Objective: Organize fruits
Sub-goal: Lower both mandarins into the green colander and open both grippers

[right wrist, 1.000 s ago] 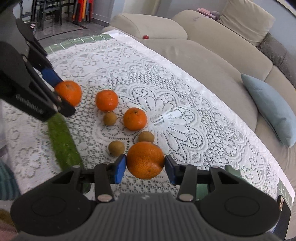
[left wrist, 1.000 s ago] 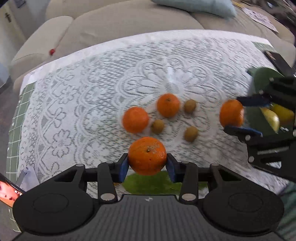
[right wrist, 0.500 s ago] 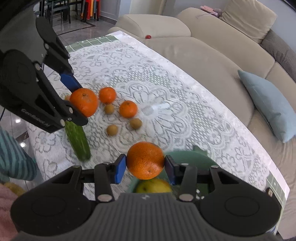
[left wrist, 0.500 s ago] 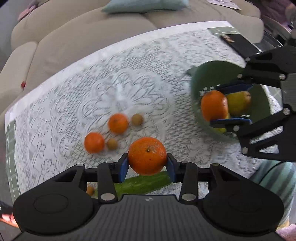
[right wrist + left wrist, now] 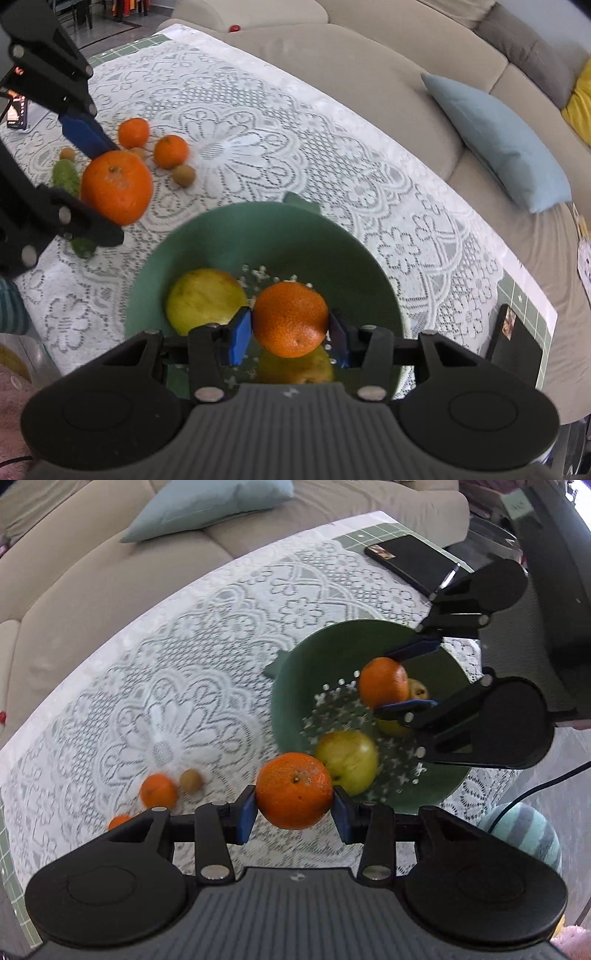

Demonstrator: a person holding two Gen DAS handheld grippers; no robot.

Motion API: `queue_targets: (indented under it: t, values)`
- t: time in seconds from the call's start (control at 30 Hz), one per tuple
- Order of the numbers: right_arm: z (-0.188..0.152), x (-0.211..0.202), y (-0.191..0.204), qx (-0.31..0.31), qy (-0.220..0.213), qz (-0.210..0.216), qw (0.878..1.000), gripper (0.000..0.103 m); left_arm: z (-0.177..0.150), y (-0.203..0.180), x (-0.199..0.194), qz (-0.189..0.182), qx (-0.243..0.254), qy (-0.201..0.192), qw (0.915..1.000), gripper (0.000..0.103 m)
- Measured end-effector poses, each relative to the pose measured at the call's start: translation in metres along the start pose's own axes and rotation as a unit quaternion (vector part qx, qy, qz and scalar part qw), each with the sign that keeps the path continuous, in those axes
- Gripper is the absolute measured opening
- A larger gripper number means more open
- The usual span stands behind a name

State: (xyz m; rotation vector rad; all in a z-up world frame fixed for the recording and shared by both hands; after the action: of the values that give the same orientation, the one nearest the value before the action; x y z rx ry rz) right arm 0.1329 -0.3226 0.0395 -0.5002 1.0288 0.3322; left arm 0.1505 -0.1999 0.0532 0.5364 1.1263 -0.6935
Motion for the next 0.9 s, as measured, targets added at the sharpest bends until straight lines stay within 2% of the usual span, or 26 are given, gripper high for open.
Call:
queue_targets:
  t: [0.53,0.9]
  values:
    - [-0.003,0.043,-0.021,0.006,-0.011,0.044,0.999,0.043,0.019,-0.009,0.038,0.0,0.014,0.018,0.9997,0.048]
    - [-0.007,0.062,-0.021,-0.016,0.011,0.065,0.998,0.044,0.032,-0.01,0.056,-0.008,0.021,0.008,0.9997,0.048]
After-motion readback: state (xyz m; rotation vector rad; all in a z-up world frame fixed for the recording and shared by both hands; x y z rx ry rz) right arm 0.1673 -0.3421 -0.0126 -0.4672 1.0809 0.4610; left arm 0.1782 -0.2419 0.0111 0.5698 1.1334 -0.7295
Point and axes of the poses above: each gripper's, at about its wrist camera, not at the fingertips, and x roughly the way its jaws point, y to its left, z to its top, the point moved 1 cm from there along x, roughly the way its jaws point, and after that the axes turned 8 degrees about -x, right-handed, at the moved point
